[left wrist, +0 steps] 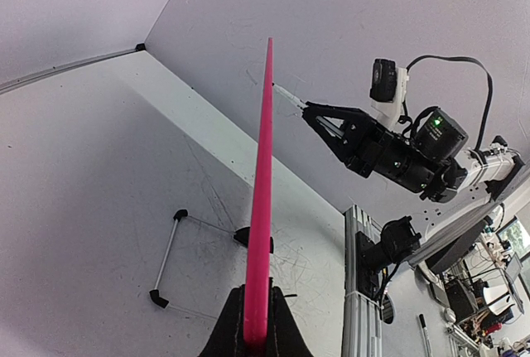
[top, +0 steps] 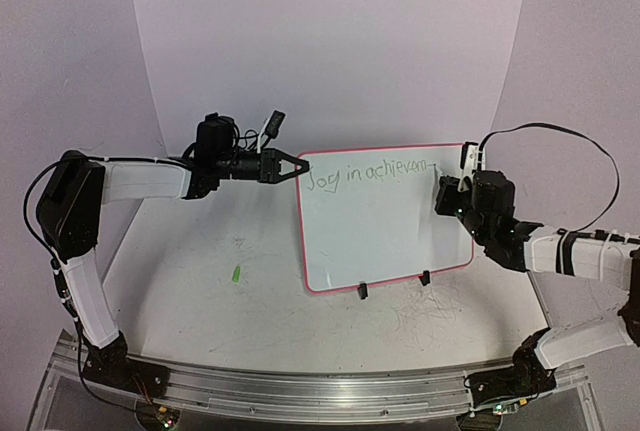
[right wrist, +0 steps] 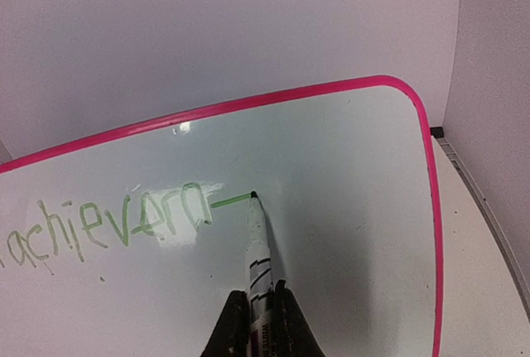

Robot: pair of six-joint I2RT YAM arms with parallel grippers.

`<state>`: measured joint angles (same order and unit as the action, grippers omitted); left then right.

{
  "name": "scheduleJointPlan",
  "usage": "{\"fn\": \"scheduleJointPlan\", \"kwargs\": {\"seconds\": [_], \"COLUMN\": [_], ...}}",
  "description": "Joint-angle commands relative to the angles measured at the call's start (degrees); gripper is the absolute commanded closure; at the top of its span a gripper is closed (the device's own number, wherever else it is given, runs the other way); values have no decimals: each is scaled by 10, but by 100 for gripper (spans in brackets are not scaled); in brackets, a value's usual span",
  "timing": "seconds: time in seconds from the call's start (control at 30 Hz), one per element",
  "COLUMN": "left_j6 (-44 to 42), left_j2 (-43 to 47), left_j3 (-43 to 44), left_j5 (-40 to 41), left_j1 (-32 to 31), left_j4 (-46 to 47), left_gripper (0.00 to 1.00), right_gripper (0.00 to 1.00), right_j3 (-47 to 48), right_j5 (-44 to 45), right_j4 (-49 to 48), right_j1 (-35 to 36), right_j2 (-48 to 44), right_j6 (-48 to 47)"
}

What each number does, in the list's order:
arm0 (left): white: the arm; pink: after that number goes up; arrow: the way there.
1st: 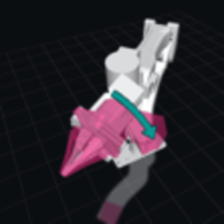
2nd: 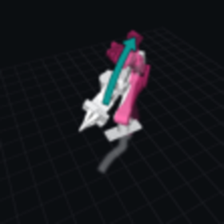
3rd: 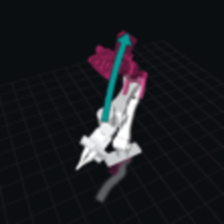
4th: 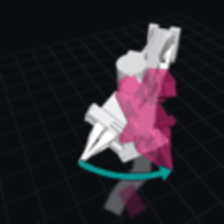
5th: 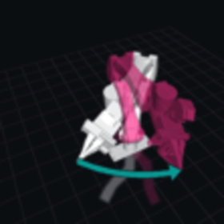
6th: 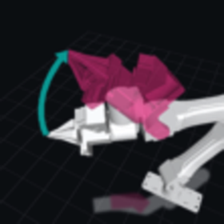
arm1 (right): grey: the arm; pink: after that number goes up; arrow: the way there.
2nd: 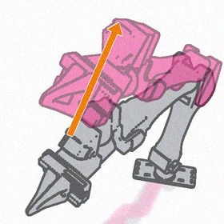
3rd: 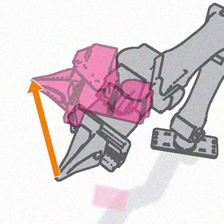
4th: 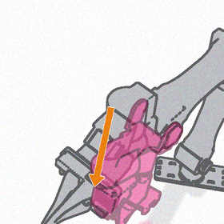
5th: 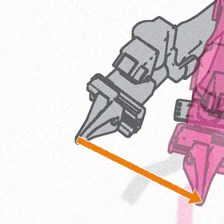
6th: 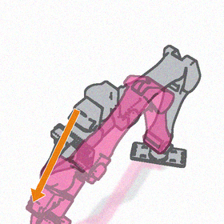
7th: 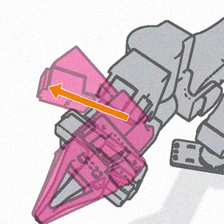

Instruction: Write a sentence on the whiteboard

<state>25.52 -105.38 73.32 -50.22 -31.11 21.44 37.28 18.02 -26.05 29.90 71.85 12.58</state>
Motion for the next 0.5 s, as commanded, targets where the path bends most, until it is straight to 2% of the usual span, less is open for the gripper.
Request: {"fn": "scheduleJointPlan", "kwargs": {"seconds": [0.0,0.47], "left_j6": [-29,-29], "left_j2": [14,14], "left_j3": [-3,-2], "left_j5": [9,9], "left_j1": [-15,-15], "left_j4": [-14,-14], "left_gripper": [100,100], "right_gripper": [100,100], "right_j3": [24,10], "right_j5": [4,-48], "right_j4": [-7,-15], "right_j1": [-5,-4], "right_j2": [9,5], "right_j6": [-3,-6]}}
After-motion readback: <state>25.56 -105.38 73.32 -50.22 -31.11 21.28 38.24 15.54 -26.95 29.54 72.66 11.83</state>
